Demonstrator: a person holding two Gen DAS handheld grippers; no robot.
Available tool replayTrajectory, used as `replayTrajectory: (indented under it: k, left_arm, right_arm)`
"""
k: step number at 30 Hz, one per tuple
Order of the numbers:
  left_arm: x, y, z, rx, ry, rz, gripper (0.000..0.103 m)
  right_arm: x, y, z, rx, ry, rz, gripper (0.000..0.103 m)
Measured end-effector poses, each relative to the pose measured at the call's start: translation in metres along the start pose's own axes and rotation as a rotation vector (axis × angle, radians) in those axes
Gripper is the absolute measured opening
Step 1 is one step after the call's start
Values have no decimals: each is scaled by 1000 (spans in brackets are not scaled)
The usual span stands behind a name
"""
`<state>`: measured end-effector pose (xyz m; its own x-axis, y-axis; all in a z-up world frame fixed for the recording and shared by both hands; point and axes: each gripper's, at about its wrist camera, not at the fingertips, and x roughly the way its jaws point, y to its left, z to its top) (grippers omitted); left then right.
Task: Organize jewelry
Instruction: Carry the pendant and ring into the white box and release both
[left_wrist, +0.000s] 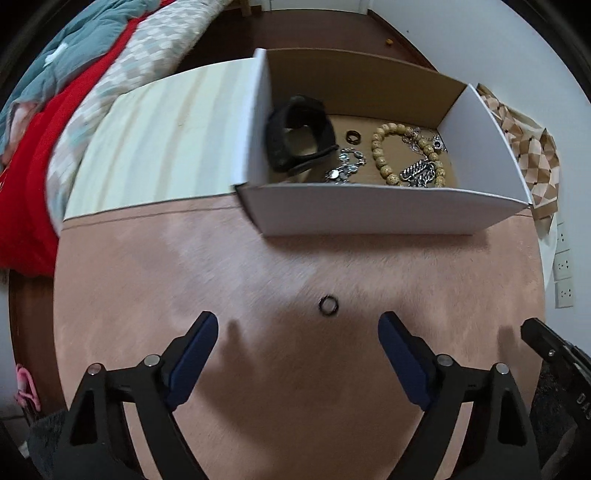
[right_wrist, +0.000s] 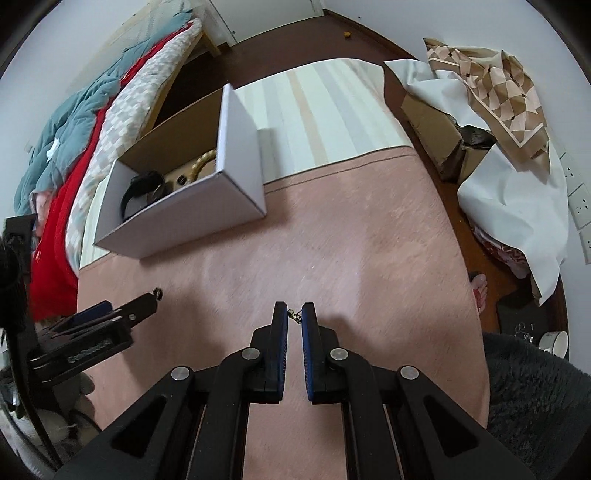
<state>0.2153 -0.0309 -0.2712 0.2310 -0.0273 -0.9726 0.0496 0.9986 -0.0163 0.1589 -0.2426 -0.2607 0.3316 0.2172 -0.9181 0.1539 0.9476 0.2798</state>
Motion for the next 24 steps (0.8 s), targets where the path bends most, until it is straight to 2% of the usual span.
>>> replayTrajectory:
  k: [1,3,4,5,6,9,17,24]
  left_arm:
    - [4,-3,2,13,4,1,76]
    - [9,-5,3,26,17,-3,56]
    - [12,-7,3,34,26,-6,49]
    - [11,-8,3,41,16,1,43]
    - [10,-10,2,46,14,-3,32]
    - [9,-12,3,50,9,-17,10]
    - [-1,-19,8,67,-16,-26,9]
    - [-56,-22,8,89,-121,-33,9]
  right_arm:
    - [0,-3,1,5,-2,1,8]
    - [0,-5,5,14,-4,2,8]
    - [1,-4,5,16,-6,1,8]
    - [1,-4,6,19,-7,2,8]
    - [1,-4,7,21,-9,3,8]
    - [1,-1,8,18,-13,2,8]
    - [-7,3,7,12,-24,11,8]
    - [-32,14,15,-4,-68,47,8]
